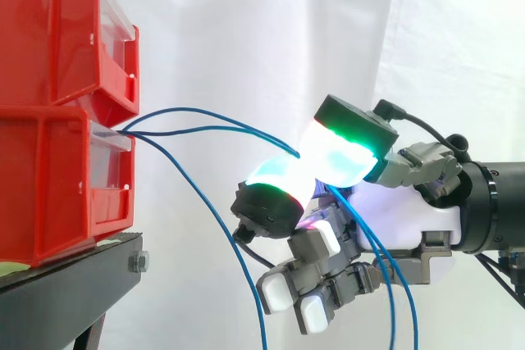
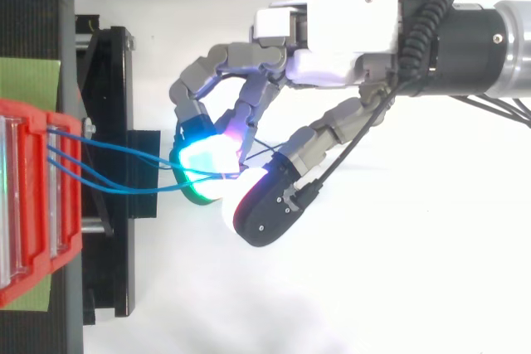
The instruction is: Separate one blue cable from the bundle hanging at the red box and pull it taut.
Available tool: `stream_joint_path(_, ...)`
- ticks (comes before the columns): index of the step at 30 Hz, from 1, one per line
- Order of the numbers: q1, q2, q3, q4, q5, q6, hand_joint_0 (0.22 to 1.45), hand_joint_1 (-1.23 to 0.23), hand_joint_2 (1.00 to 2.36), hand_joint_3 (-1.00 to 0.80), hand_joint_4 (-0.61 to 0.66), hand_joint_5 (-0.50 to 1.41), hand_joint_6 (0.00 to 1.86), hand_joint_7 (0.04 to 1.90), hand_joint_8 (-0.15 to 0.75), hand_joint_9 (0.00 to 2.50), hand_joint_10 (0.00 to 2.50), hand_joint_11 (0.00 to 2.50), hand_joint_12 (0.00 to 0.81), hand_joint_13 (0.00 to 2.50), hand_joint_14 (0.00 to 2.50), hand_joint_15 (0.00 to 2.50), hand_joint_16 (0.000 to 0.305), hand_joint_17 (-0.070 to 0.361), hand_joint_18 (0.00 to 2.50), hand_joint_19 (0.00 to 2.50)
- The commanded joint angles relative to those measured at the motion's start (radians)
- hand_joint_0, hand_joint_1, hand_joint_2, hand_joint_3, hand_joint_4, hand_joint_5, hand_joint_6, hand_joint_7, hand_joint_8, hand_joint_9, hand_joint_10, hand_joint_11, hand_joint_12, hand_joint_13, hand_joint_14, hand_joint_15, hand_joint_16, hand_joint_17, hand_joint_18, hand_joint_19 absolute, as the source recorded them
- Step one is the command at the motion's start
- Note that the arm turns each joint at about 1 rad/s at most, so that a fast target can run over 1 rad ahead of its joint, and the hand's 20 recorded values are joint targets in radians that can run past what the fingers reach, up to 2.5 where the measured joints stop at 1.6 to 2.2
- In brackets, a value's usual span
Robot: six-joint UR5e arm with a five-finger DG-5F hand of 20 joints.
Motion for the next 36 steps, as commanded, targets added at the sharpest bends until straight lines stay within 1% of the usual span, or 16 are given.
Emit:
stream_joint_path(1, 0.0, -0.001, 0.0, 0.001, 0.001, -0.001, 0.55, -0.71, 1.0, -0.5, 0.2, -0.16, 0.87, 1.24, 0.396, 1.05, 0.02, 0.71, 0.383, 0.85, 0.02, 0.46, 0.05, 0.113, 0.88, 0.5)
stream_joint_path(4, 0.0, 0.0, 0.0, 0.001, 0.001, -0.003, 0.54, -0.61, 1.0, -0.5, 0.21, -0.16, 0.86, 1.26, 0.403, 1.08, 0.02, 0.71, 0.387, 0.86, 0.02, 0.46, 0.051, 0.115, 0.88, 0.51)
stream_joint_path(7, 0.0, 0.0, 0.0, 0.001, 0.001, -0.003, 0.6, -0.59, 1.0, -0.5, 0.19, -0.16, 0.86, 1.26, 0.394, 1.07, 0.02, 0.72, 0.377, 0.86, 0.02, 0.47, 0.049, 0.111, 0.87, 0.52)
stream_joint_path(11, 0.0, 0.0, 0.0, 0.001, 0.001, -0.003, 0.6, -0.7, 1.02, -0.27, 0.18, -0.16, 0.87, 1.31, 0.4, 1.07, 0.02, 0.73, 0.38, 0.86, 0.02, 0.47, 0.05, 0.112, 0.87, 0.52)
stream_joint_path(14, 0.0, 0.0, 0.0, 0.001, 0.001, -0.003, 0.6, -0.76, 1.02, -0.19, 0.18, -0.16, 0.87, 1.31, 0.398, 1.06, 0.02, 0.73, 0.386, 0.86, 0.02, 0.48, 0.05, 0.113, 0.87, 0.53)
stream_joint_path(16, 0.0, 0.0, 0.0, 0.001, 0.001, -0.003, 0.61, -0.81, 1.02, -0.22, 0.18, -0.18, 0.88, 1.28, 0.391, 1.04, 0.02, 0.73, 0.39, 0.85, 0.02, 0.47, 0.051, 0.114, 0.87, 0.53)
stream_joint_path(17, 0.0, 0.0, 0.0, 0.001, 0.001, -0.003, 0.64, -0.85, 1.01, -0.33, 0.2, -0.18, 0.87, 1.27, 0.386, 1.02, 0.02, 0.73, 0.388, 0.84, 0.02, 0.47, 0.051, 0.114, 0.87, 0.52)
stream_joint_path(19, 0.0, 0.0, -0.001, 0.001, 0.001, -0.004, 0.62, -0.88, 1.0, -0.47, 0.2, -0.18, 0.87, 1.25, 0.381, 1.02, 0.02, 0.73, 0.385, 0.84, 0.02, 0.47, 0.05, 0.113, 0.86, 0.53)
stream_joint_path(21, 0.0, 0.0, 0.0, 0.001, 0.001, -0.003, 0.57, -0.84, 1.0, -0.5, 0.2, -0.18, 0.87, 1.22, 0.382, 1.02, 0.02, 0.73, 0.39, 0.84, 0.02, 0.48, 0.051, 0.115, 0.86, 0.52)
stream_joint_path(23, 0.0, 0.0, -0.001, 0.001, 0.001, -0.004, 0.51, -0.71, 1.0, -0.5, 0.21, -0.18, 0.87, 1.2, 0.394, 1.03, 0.02, 0.72, 0.399, 0.85, 0.02, 0.47, 0.054, 0.122, 0.89, 0.51)
stream_joint_path(27, 0.0, -0.001, 0.0, 0.001, 0.001, -0.004, 0.51, -0.53, 1.0, -0.5, 0.21, -0.17, 0.86, 1.15, 0.406, 1.05, 0.02, 0.71, 0.398, 0.85, 0.02, 0.47, 0.055, 0.123, 0.88, 0.52)
stream_joint_path(29, 0.002, 0.0, 0.0, 0.001, 0.003, -0.004, 0.56, -0.42, 1.0, -0.5, 0.19, -0.17, 0.84, 1.18, 0.394, 1.06, 0.02, 0.71, 0.381, 0.84, 0.02, 0.47, 0.051, 0.115, 0.85, 0.54)
stream_joint_path(31, 0.002, -0.001, 0.0, 0.001, 0.003, -0.004, 0.6, -0.42, 1.0, -0.5, 0.19, -0.16, 0.84, 1.2, 0.389, 1.06, 0.02, 0.71, 0.377, 0.84, 0.02, 0.48, 0.049, 0.109, 0.84, 0.55)
stream_joint_path(33, 0.002, 0.0, 0.0, 0.001, 0.003, -0.004, 0.61, -0.46, 1.01, -0.42, 0.18, -0.16, 0.84, 1.2, 0.389, 1.06, 0.02, 0.71, 0.378, 0.84, 0.02, 0.48, 0.049, 0.11, 0.84, 0.54)
stream_joint_path(35, 0.0, 0.0, 0.0, 0.001, 0.003, -0.004, 0.59, -0.58, 1.02, -0.29, 0.19, -0.16, 0.84, 1.23, 0.395, 1.06, 0.02, 0.72, 0.383, 0.84, 0.02, 0.48, 0.049, 0.111, 0.83, 0.55)
stream_joint_path(36, 0.002, 0.0, 0.0, 0.001, 0.003, -0.004, 0.59, -0.61, 1.02, -0.27, 0.19, -0.16, 0.84, 1.25, 0.395, 1.06, 0.02, 0.73, 0.385, 0.84, 0.02, 0.48, 0.05, 0.112, 0.83, 0.55)
